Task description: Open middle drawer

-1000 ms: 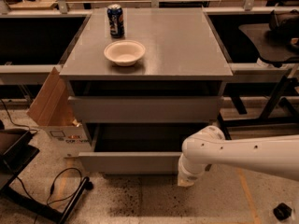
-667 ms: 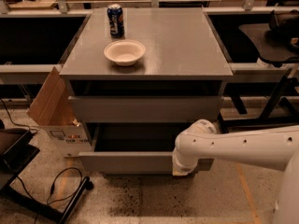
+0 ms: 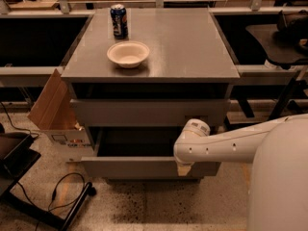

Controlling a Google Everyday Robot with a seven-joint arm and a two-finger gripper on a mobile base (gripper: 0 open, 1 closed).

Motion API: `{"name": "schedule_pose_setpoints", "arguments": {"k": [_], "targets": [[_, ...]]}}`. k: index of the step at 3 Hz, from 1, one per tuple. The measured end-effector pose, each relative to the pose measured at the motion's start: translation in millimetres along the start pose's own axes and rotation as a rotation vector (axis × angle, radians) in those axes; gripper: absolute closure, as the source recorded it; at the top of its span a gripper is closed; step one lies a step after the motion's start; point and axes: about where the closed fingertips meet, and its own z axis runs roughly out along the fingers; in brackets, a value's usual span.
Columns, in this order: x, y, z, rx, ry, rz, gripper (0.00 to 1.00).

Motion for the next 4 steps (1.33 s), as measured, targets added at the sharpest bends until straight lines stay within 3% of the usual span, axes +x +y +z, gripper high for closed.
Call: {"name": "schedule_pose_setpoints", "arguments": {"k": [2, 4], "targets": [[3, -4, 3, 0.018, 0.011, -0.002, 0.0], [10, -4, 58, 0.054, -0.011, 0.068, 0.0]]}}
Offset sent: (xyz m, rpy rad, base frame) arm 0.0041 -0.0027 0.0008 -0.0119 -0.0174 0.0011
